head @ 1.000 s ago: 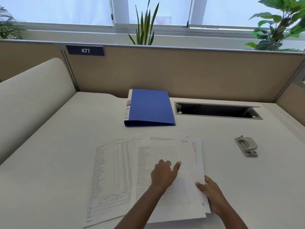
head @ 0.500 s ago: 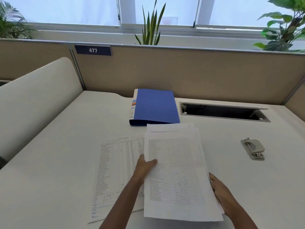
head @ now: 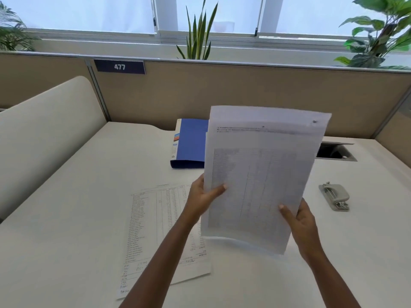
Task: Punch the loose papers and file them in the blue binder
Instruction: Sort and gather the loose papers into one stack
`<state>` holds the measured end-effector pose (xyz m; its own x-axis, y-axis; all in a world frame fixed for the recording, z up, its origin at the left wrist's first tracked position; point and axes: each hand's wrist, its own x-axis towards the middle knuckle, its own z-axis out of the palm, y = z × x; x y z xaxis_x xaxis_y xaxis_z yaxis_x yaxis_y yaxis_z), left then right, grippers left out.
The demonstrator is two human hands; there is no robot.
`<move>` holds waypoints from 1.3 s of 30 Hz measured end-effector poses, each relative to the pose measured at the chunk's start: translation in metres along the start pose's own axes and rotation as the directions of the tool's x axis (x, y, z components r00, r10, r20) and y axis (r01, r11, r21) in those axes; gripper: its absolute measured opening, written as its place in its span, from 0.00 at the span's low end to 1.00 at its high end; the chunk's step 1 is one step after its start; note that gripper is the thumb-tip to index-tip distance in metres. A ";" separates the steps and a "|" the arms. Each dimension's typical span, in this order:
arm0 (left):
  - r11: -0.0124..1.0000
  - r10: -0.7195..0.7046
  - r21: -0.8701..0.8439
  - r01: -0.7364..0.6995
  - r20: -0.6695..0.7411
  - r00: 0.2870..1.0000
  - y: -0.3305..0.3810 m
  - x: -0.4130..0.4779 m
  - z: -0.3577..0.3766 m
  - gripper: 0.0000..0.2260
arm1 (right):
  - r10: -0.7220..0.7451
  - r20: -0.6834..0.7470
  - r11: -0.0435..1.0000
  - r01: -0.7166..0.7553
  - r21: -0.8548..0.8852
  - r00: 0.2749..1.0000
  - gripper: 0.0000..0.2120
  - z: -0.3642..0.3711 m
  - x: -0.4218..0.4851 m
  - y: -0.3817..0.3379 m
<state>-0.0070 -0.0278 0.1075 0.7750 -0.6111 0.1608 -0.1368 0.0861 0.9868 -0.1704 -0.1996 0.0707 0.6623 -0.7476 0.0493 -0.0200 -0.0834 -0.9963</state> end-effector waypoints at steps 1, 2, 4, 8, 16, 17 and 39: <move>1.000 -0.021 0.012 0.021 0.043 0.999 -0.002 -0.001 -0.001 0.15 | 0.005 0.005 1.000 -0.005 -0.001 1.000 0.15 0.000 -0.001 0.003; 0.999 -0.047 0.020 0.046 0.076 0.996 -0.005 -0.003 -0.003 0.15 | 0.020 0.010 1.000 -0.020 0.000 1.000 0.16 -0.001 -0.002 0.007; 0.995 -0.102 0.019 0.100 0.110 0.989 -0.014 -0.010 -0.005 0.15 | 0.066 0.019 0.998 -0.066 0.000 0.998 0.19 -0.003 -0.007 0.019; 0.975 -0.211 0.100 0.196 0.162 0.964 -0.033 -0.022 -0.012 0.14 | 0.126 0.017 0.992 -0.126 -0.010 0.992 0.10 -0.005 -0.016 0.033; 0.267 -0.323 0.763 0.588 -0.504 0.801 -0.061 -0.034 -0.062 0.26 | 0.154 0.012 0.986 -0.153 -0.064 0.988 0.06 -0.014 -0.010 0.032; 0.187 -0.351 0.748 0.637 -0.554 0.755 -0.062 -0.037 -0.069 0.27 | 0.164 0.023 0.984 -0.162 -0.081 0.986 0.06 -0.015 -0.010 0.033; 0.220 -0.413 0.404 0.888 -0.786 0.460 -0.062 -0.021 -0.117 0.38 | 0.418 -0.039 0.896 -0.419 -0.148 0.908 0.10 -0.017 -0.021 0.066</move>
<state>0.0572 0.0713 0.0447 0.8979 0.3019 -0.3203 0.4089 -0.8415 0.3531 -0.1980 -0.2005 0.0046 0.5635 -0.7391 -0.3690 -0.4064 0.1408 -0.9028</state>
